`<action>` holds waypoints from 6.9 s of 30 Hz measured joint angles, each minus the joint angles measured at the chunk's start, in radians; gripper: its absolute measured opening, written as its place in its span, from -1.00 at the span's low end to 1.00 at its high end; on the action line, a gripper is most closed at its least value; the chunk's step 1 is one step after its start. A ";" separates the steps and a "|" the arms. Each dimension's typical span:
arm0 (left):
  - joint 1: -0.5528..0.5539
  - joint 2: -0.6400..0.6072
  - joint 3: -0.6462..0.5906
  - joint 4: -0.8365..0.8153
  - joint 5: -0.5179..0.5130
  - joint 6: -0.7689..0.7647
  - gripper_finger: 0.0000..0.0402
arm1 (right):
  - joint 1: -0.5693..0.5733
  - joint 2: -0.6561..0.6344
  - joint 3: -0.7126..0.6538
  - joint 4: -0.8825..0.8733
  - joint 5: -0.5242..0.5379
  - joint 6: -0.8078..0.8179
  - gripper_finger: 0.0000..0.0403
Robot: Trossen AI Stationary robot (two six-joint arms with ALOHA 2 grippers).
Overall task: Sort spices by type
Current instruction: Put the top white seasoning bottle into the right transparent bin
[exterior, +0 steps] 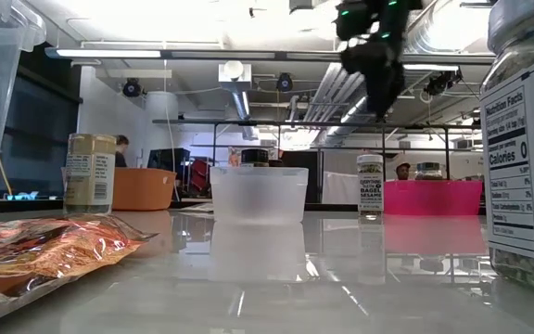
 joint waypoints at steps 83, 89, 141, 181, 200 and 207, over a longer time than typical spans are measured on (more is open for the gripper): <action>0.000 0.000 0.000 -0.001 -0.036 0.002 0.41 | 0.024 0.237 -0.053 0.113 0.014 -0.040 -0.05; 0.000 0.000 0.000 -0.035 -0.037 0.002 0.41 | 0.024 0.235 0.062 0.014 -0.021 -0.040 -0.05; 0.000 0.000 0.000 -0.083 -0.041 -0.051 0.41 | 0.339 0.035 0.154 0.804 -0.267 0.249 -0.05; 0.000 0.025 -0.001 -0.074 -0.042 0.070 0.41 | 0.622 -0.060 0.155 0.356 -0.323 0.117 -0.05; -0.002 0.119 -0.001 -0.074 -0.008 -0.080 0.41 | 0.658 -0.090 0.155 0.151 -0.372 0.185 -0.05; -0.025 0.172 -0.001 -0.061 -0.007 -0.105 0.41 | 0.753 -0.196 0.155 0.083 -0.371 0.413 -0.05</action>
